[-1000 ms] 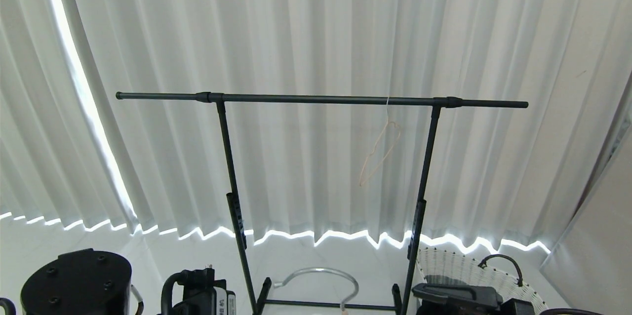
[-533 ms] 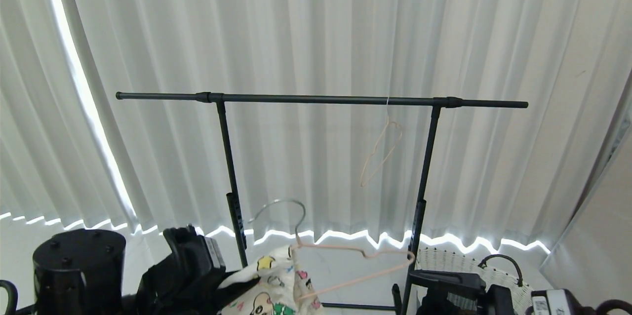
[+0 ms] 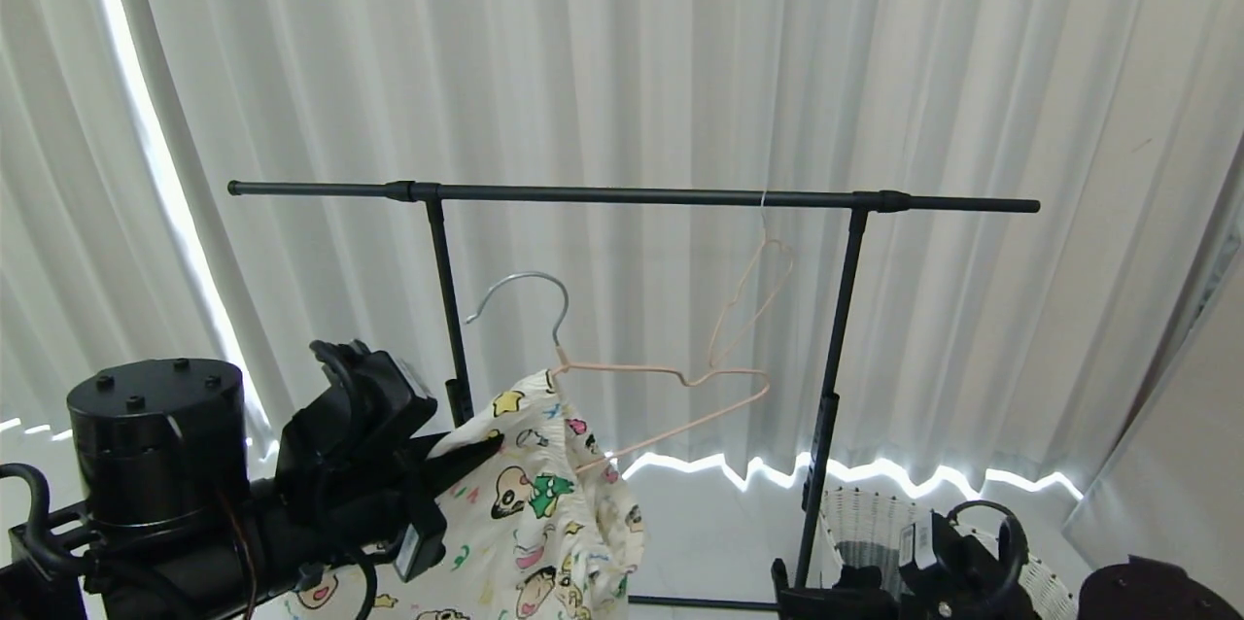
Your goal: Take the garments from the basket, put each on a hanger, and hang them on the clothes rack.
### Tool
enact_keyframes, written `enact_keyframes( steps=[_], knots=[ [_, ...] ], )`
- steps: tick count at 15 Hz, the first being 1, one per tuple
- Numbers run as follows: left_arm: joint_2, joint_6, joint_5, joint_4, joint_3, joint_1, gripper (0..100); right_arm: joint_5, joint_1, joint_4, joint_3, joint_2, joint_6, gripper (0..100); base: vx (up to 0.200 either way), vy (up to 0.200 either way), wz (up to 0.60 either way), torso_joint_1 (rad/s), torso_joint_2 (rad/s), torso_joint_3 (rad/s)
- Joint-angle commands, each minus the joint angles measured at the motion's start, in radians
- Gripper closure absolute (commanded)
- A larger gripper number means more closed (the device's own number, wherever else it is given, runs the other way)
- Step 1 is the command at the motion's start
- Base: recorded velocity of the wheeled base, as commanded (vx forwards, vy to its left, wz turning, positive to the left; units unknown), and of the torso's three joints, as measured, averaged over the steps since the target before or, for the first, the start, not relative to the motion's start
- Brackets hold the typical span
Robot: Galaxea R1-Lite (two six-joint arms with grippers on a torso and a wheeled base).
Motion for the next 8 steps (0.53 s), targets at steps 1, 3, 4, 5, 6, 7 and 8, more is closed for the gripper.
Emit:
enact_keyframes(
  steps=[1,3,4,5,6,7,8],
  knots=[
    [-0.001,-0.004,0.001,-0.001,-0.022,-0.03,100,-0.038,-0.008,-0.001,-0.043,0.043,0.064,0,0.0,0.0,0.0,0.0,0.0,0.0],
    [-0.001,-0.004,0.002,-0.001,-0.067,-0.051,100,-0.047,-0.031,-0.001,-0.094,0.057,0.108,0,0.0,0.0,0.0,0.0,0.0,0.0],
    [-0.001,-0.004,0.005,-0.001,-0.084,-0.065,100,-0.047,-0.037,0.002,-0.117,0.065,0.121,0,0.0,0.0,0.0,0.0,0.0,0.0],
    [-0.001,-0.003,0.007,-0.001,-0.09,-0.079,100,-0.041,-0.038,0.015,-0.117,0.066,0.124,0,0.0,0.0,0.0,0.0,0.0,0.0],
    [0.0,-0.001,0.007,-0.001,-0.088,-0.094,100,-0.038,-0.045,0.088,-0.119,0.063,0.122,0,0.0,0.0,0.0,0.0,0.0,0.0],
    [0.003,-0.001,0.007,-0.001,-0.084,-0.094,100,-0.038,-0.061,0.143,-0.123,0.038,0.122,0,0.0,0.0,0.0,0.0,0.0,0.0],
    [0.006,-0.004,0.007,-0.001,-0.084,-0.093,100,-0.038,-0.078,0.201,-0.135,0.005,0.122,0,0.0,0.0,0.0,0.0,0.0,0.0]
  ],
)
